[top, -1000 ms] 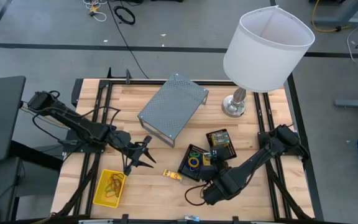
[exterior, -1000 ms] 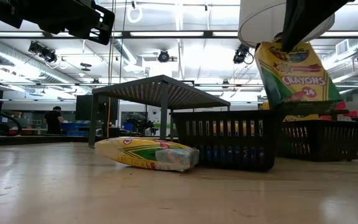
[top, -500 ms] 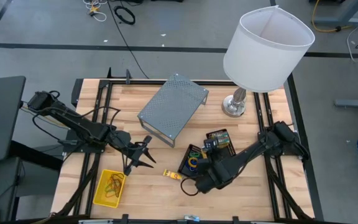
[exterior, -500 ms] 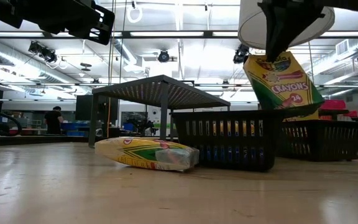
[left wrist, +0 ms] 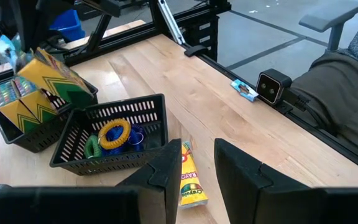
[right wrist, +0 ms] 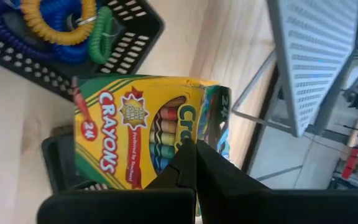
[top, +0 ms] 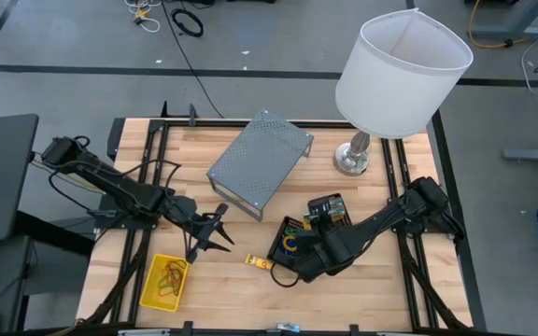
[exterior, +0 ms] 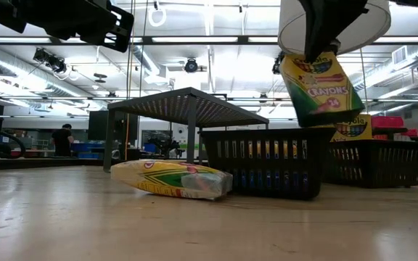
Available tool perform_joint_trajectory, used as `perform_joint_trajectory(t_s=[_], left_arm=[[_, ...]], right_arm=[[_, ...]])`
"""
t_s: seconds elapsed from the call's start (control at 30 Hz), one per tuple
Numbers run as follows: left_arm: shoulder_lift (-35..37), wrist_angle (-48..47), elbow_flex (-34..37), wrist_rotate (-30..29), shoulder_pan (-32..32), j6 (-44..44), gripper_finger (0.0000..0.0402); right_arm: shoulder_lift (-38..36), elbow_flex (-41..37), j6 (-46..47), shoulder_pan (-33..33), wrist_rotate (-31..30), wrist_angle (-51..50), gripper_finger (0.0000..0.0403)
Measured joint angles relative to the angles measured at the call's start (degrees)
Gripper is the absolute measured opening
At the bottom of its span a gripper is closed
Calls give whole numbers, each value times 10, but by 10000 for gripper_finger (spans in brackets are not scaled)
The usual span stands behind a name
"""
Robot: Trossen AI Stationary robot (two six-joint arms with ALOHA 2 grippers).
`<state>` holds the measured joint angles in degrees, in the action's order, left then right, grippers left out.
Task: Pick & Place Office Desk Supplies
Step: Put the box of crayons into right black bin
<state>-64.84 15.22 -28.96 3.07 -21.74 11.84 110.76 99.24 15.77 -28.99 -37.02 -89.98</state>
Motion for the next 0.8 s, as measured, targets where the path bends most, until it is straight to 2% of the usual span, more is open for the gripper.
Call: perform_joint_trajectory(t_s=[0.43, 0.53, 0.8], left_arm=[[0, 0, 0, 0, 0, 0, 103], [0, 1, 0, 0, 0, 0, 103], [0, 1, 0, 0, 0, 0, 103]], right_arm=[[0, 0, -35, 0, 112, 0, 0], [0, 0, -57, 3, 155, 0, 0], [1, -29, -77, 13, 160, 0, 0]])
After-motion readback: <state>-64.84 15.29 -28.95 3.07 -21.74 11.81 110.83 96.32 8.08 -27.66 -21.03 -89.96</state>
